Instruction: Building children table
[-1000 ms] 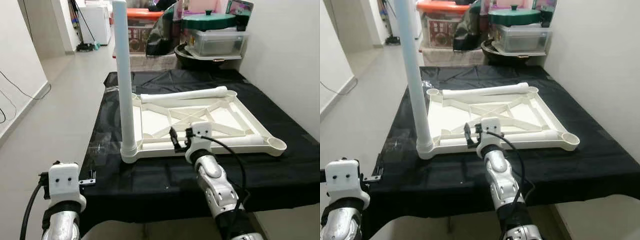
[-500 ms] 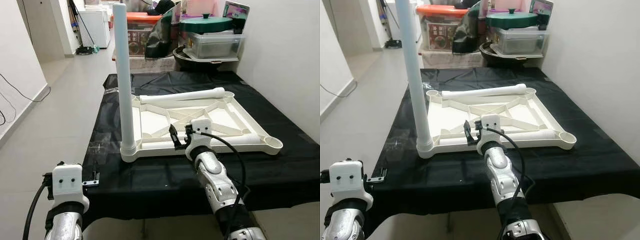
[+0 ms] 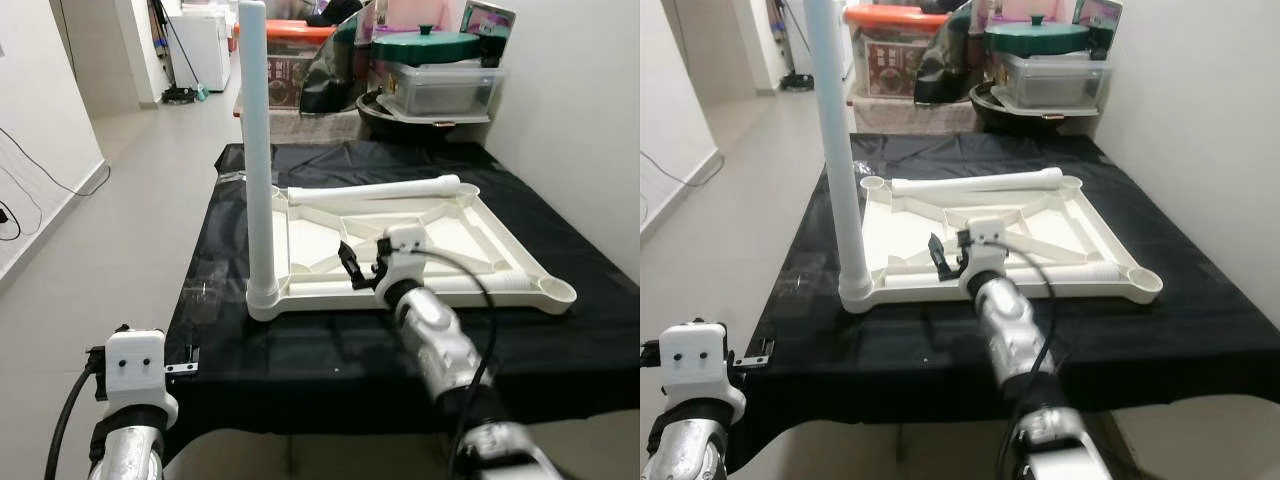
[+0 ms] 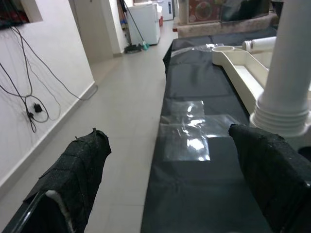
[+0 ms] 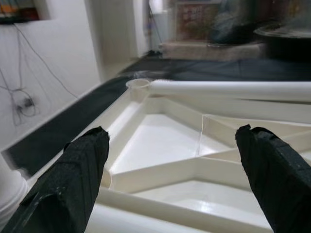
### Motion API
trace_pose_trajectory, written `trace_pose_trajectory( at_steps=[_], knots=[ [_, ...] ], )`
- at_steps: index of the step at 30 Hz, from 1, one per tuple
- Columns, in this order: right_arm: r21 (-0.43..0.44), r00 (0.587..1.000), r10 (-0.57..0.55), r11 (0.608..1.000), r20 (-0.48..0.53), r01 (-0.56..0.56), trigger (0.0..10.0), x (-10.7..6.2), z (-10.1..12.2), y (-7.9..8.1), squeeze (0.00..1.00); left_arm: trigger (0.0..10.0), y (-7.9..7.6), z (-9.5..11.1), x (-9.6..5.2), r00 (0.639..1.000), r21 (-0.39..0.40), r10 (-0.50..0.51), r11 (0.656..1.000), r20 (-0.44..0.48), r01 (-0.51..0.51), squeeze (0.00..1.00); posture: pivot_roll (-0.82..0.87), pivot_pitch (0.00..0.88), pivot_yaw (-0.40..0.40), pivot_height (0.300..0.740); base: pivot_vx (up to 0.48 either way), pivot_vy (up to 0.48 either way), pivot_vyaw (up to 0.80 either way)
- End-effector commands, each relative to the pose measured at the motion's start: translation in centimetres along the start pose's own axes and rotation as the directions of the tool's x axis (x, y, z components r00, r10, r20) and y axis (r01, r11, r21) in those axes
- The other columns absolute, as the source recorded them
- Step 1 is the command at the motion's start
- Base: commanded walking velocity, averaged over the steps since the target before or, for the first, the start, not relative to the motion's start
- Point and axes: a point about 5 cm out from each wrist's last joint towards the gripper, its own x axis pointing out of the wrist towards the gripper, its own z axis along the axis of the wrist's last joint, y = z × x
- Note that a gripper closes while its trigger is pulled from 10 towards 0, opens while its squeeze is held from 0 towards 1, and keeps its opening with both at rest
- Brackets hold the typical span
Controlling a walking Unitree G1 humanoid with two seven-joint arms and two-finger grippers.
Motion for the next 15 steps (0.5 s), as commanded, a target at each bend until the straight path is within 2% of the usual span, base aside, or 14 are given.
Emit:
trace_pose_trajectory(
  at_steps=[1, 3, 4, 5, 6, 7, 8, 11, 12, 13, 14, 15],
  knots=[
    [0.035, 0.996, 0.083, 0.996, -0.013, -0.083, 10.0, 0.2, 0.0, 0.2, 0.0, 10.0, -0.2, -0.6, -0.2, 1.0, -0.004, -0.013, 1.0, -0.026, 0.013, 0.0, 0.03, 0.0, -0.031, 0.74, 0.0, 0.0, 0.0],
    [0.038, 0.992, 0.127, 0.991, -0.019, -0.126, 10.0, 0.2, 0.4, -0.1, 0.0, 10.0, -0.3, -0.6, -0.2, 0.999, -0.009, -0.019, 1.0, -0.026, 0.019, 0.0, 0.03, 0.0, -0.031, 0.74, 0.0, 0.0, 0.0],
    [0.034, 0.986, 0.164, 0.986, -0.014, -0.163, 10.0, 0.3, 0.9, -0.2, 0.88, 10.0, -0.4, -0.6, -0.3, 0.999, -0.01, -0.024, 1.0, -0.027, 0.023, 0.0, 0.04, 0.0, -0.036, 0.74, 0.0, 0.0, 0.0],
    [0.028, 0.978, 0.21, 0.977, -0.001, -0.209, 10.0, 0.6, 1.5, 0.0, 1.0, 10.0, -0.5, -0.6, -0.5, 0.999, -0.02, -0.028, 0.999, -0.027, 0.028, 0.0, 0.04, 0.0, -0.037, 0.74, 0.0, 0.0, 0.0],
    [0.013, 0.966, 0.26, 0.965, 0.001, -0.26, 10.0, 0.9, 1.9, 0.4, 1.0, 10.0, -0.6, -0.5, -0.7, 0.999, -0.025, -0.036, 0.999, -0.026, 0.036, 0.0, 0.05, 0.002, -0.043, 0.74, 0.0, 0.0, 0.0],
    [0.013, 0.966, 0.26, 0.965, 0.001, -0.26, 10.0, 0.9, 1.9, 0.4, 1.0, 10.0, -0.6, -0.5, -0.7, 0.999, -0.025, -0.036, 0.999, -0.026, 0.036, 0.0, 0.05, 0.002, -0.043, 0.74, 0.0, 0.0, 0.0],
    [0.012, 0.948, 0.319, 0.948, 0.006, -0.319, 10.0, 1.3, 2.4, 1.0, 1.0, 10.0, -0.9, -0.4, -0.9, 0.998, -0.043, -0.052, 0.998, -0.023, 0.051, 0.0, 0.05, 0.006, -0.044, 0.74, 0.0, 0.0, 0.0],
    [0.004, 0.93, 0.367, 0.93, 0.003, -0.367, 10.0, 1.5, 2.6, 1.5, 1.0, 10.0, -1.1, -0.3, -1.2, 0.998, -0.052, -0.066, 0.997, -0.02, 0.064, 0.0, 0.05, 0.018, -0.044, 0.74, 0.0, 0.0, 0.0],
    [0.002, 0.906, 0.423, 0.906, 0.0, -0.423, 10.0, 1.8, 2.7, 2.3, 0.35, 10.0, -1.3, -0.2, -1.5, 0.997, -0.06, -0.08, 0.995, -0.021, 0.078, 0.0, 0.05, 0.025, -0.047, 0.74, 0.0, 0.0, 0.0],
    [0.002, 0.906, 0.423, 0.906, 0.0, -0.423, 10.0, 1.8, 2.7, 2.3, 0.35, 10.0, -1.3, -0.2, -1.5, 0.997, -0.06, -0.08, 0.995, -0.021, 0.078, 0.0, 0.05, 0.025, -0.047, 0.74, 0.0, 0.0, 0.0],
    [0.002, 0.889, 0.458, 0.889, -0.002, -0.458, 10.0, 1.9, 2.8, 2.7, 0.35, 10.0, -1.5, -0.2, -1.8, 0.996, -0.066, -0.088, 0.994, -0.022, 0.086, 0.0, 0.05, 0.031, -0.047, 0.74, 0.0, 0.0, 0.0],
    [-0.004, 0.876, 0.483, 0.876, -0.001, -0.483, 10.0, 2.1, 2.9, 3.1, 0.0, 10.0, -1.6, -0.1, -2.0, 0.995, -0.069, -0.095, 0.993, -0.022, 0.093, 0.0, 0.06, 0.039, -0.046, 0.74, 0.0, 0.0, 0.0]
  ],
)
